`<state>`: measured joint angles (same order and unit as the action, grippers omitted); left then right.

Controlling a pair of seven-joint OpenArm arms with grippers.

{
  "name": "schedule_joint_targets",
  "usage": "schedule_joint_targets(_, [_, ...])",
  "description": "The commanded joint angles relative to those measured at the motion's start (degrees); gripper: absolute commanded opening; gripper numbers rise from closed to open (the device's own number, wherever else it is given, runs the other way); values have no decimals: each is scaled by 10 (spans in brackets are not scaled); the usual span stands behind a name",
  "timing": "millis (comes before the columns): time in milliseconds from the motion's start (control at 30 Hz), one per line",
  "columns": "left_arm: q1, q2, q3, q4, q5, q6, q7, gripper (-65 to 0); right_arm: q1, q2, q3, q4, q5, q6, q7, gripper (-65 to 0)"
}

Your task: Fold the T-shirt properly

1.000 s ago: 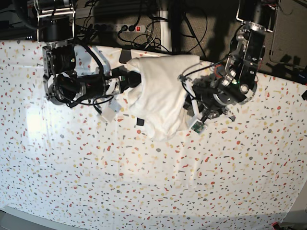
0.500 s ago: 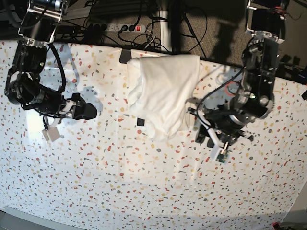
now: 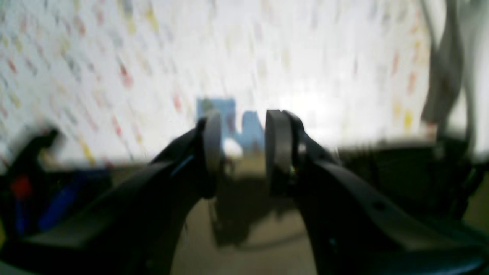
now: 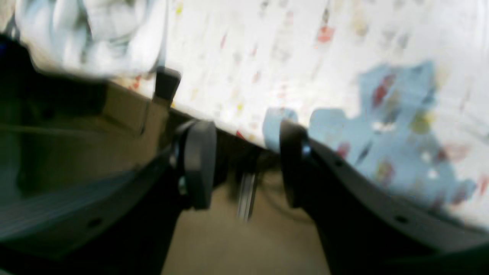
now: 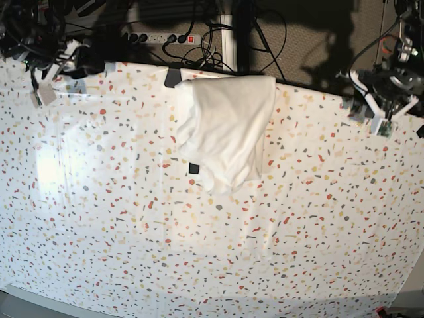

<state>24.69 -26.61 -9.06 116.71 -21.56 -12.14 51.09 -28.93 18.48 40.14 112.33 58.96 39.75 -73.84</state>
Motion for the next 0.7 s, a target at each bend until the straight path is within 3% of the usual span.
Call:
schedule_joint_targets(0, [25,-5,-8,10,-2,-3,-9,-456,-25,0,14,18,24,3,4,-374])
schedule_joint_targets(100, [109,-3,-11,10,0,-26,-8,-456,-93,-30,31,28,59,3,5,-374])
schedule_joint_targets(200, [196,14,-11,9,7,-76,-25,-456,-138,-82,19,16,68,3,10,-374])
schedule_joint_targets(300, [256,45,-10,-31,39,-132,-122,-466,-153,-116,-25,-32,31,3,37,-374])
schedule_joint_targets(400, [233,72,-10,-145,63,-166,-213,-490,-145,-106,-101,-130,-81,3,139,-374])
schedule_joint_targets(467, [183,84,-10,-247,74,-174,-236,-495,-118,-87,-160,-209,-169,3,203,-374])
schedule_joint_targets(667, [31,88,-10,-588,88,-175,-255,-495,-7,-40,-318,-436,-298,3,264,-374])
